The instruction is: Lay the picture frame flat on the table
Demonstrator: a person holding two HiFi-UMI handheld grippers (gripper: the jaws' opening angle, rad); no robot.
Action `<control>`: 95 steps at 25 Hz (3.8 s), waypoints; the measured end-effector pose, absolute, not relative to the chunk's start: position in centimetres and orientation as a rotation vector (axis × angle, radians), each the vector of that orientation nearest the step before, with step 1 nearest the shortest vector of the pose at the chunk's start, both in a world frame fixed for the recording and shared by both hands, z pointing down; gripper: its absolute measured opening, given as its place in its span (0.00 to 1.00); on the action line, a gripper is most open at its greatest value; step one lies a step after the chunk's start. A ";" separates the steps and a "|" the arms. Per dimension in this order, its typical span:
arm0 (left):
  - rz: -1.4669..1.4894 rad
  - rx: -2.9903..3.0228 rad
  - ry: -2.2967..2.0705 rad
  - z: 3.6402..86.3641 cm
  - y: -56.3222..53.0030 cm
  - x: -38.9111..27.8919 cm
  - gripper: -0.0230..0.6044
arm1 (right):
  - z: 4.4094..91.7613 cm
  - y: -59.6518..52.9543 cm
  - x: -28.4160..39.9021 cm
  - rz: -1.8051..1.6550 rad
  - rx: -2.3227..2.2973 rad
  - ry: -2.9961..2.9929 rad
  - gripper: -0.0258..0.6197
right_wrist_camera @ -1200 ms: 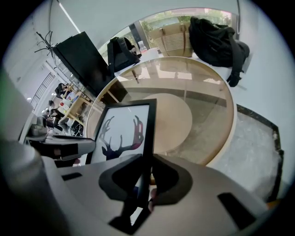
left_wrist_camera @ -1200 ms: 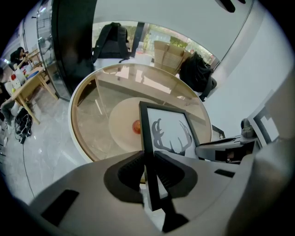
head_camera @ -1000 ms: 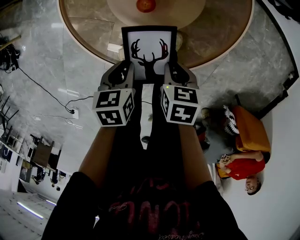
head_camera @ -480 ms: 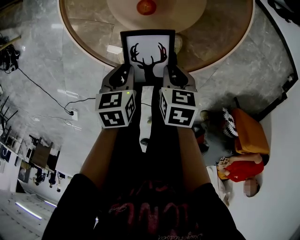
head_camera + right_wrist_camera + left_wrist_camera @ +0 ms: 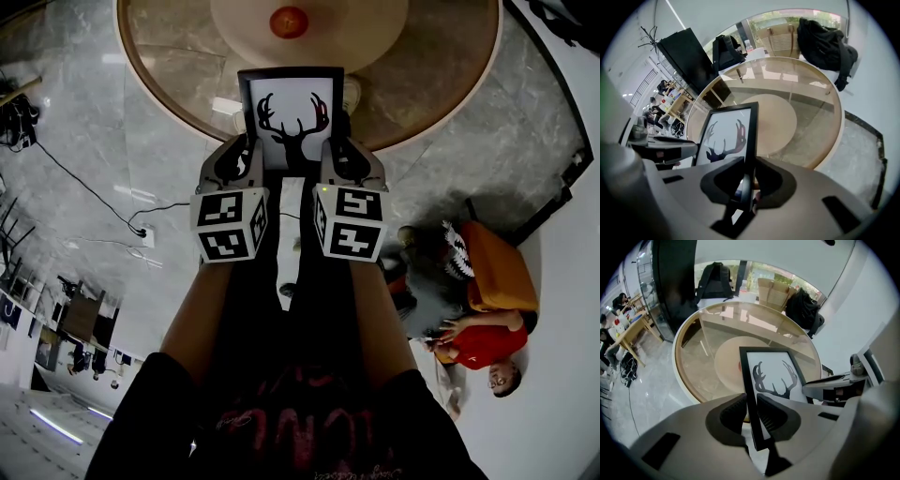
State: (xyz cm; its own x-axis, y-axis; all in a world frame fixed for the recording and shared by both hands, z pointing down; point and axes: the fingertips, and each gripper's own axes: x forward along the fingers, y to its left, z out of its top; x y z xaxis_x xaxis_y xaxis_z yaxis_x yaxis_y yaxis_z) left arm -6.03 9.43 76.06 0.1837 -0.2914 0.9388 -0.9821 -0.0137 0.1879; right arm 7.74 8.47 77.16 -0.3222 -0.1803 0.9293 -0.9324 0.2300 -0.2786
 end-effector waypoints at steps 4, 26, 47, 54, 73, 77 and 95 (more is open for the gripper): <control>0.905 1.495 -1.274 76.0 9.6 -6.0 0.15 | 77.0 8.3 7.9 1.133 1.063 -1.694 0.17; 0.888 1.568 -1.317 72.4 8.5 -5.5 0.09 | 73.7 6.6 8.6 1.046 1.127 -1.744 0.10; 0.758 1.865 -1.455 55.4 1.2 -9.4 0.05 | 55.5 0.6 3.9 0.789 1.258 -1.975 0.07; 0.703 1.973 -1.493 49.1 0.5 -10.5 0.05 | 49.3 -0.7 3.3 0.705 1.359 -2.020 0.07; 0.619 2.018 -1.537 42.2 0.7 -12.2 0.05 | 41.3 -1.0 2.2 0.676 1.506 -2.077 0.07; 0.586 2.039 -1.557 40.4 -0.2 -12.6 0.05 | 39.2 -1.9 2.1 0.647 1.538 -2.109 0.07; 0.466 2.170 -1.620 32.6 -3.3 -15.7 0.05 | 29.2 -4.9 0.0 0.445 1.658 -2.211 0.07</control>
State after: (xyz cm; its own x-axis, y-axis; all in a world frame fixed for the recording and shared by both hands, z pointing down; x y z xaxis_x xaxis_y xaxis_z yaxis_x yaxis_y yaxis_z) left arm -15.67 -3.31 32.57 0.2762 -0.8302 0.4842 -0.9606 -0.2549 0.1108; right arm -0.03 -4.92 29.17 -0.2607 -0.8549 0.4484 -0.9619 0.2697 -0.0450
